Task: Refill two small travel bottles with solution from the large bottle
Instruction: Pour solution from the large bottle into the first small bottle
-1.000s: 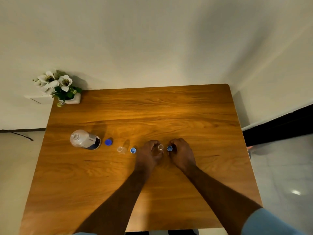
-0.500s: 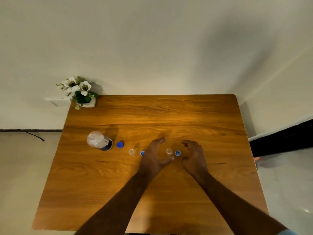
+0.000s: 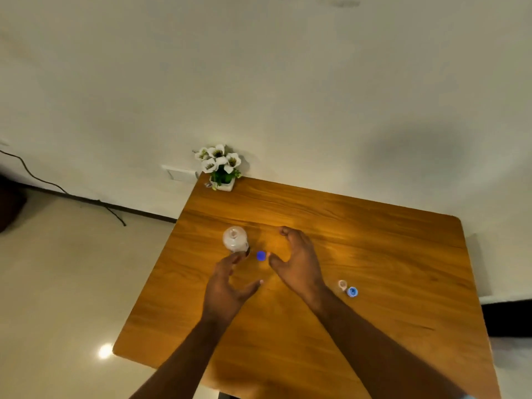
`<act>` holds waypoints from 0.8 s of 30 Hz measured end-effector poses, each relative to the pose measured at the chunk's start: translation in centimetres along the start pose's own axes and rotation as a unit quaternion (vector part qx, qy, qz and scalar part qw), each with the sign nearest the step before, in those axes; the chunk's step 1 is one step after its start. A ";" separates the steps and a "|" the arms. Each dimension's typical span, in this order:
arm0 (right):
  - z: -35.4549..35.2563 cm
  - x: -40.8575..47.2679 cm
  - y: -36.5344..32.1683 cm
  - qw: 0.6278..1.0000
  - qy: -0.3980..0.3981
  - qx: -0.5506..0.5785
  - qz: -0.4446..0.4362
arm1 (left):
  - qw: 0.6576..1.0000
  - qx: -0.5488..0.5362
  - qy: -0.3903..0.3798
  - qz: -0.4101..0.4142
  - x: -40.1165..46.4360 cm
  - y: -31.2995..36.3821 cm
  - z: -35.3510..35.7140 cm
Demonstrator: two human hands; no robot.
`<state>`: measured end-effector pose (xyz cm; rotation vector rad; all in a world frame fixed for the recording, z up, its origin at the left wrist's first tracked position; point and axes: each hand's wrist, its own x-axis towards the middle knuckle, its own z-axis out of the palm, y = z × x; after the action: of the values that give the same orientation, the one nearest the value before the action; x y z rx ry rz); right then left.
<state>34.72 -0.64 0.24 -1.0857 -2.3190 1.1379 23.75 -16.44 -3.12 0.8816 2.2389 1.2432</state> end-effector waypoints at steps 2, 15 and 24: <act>2.9 1.1 -0.9 0.999 -0.042 -0.014 0.010 | 0.999 0.009 0.018 -0.026 0.3 -1.7 -2.3; 13.3 5.6 -1.6 0.995 -0.039 0.014 0.092 | 0.992 0.065 -0.076 -0.081 3.8 -8.3 -8.3; 6.2 4.2 -5.9 0.996 0.062 0.056 0.024 | 0.982 0.049 -0.152 -0.097 5.4 -7.7 -7.1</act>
<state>25.52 -3.03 0.84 -1.1430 -2.1188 1.1701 13.00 -19.79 -6.49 0.8060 2.0947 0.8555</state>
